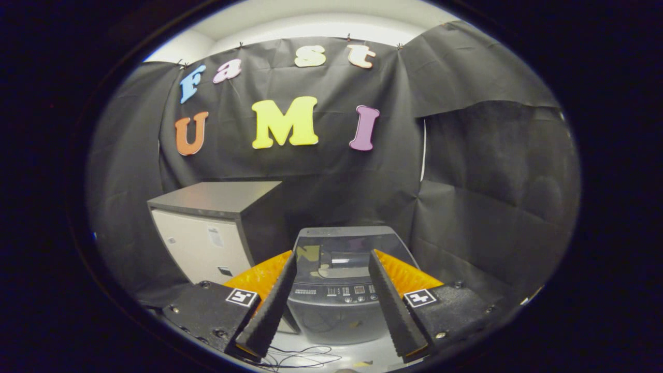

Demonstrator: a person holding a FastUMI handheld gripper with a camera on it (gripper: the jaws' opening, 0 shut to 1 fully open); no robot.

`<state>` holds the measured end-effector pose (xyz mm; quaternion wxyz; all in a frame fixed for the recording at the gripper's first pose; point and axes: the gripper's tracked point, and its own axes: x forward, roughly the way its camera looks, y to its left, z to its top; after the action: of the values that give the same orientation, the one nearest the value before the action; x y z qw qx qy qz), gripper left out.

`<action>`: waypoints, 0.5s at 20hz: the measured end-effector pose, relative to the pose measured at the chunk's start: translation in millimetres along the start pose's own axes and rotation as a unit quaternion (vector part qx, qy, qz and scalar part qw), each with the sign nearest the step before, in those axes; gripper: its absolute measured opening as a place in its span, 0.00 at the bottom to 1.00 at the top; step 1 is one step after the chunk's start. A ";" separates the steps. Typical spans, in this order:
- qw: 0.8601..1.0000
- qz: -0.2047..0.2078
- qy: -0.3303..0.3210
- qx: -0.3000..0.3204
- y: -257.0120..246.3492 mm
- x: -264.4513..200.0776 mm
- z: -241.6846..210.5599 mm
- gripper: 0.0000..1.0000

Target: Put the clothes into the washing machine and then close the washing machine lid.

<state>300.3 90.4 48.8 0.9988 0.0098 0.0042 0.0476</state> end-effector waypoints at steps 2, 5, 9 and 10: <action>1.000 0.005 -0.006 0.001 1.1 -22.4 4.5 0.89; 1.000 0.006 -0.014 -0.005 -2.2 -51.8 11.0 0.89; 1.000 0.009 -0.017 -0.003 -2.7 -81.0 10.1 0.89; 1.000 0.010 -0.015 -0.006 -2.6 -86.9 6.7 0.89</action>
<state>214.1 79.4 56.1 0.9983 0.0047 -0.0115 0.0577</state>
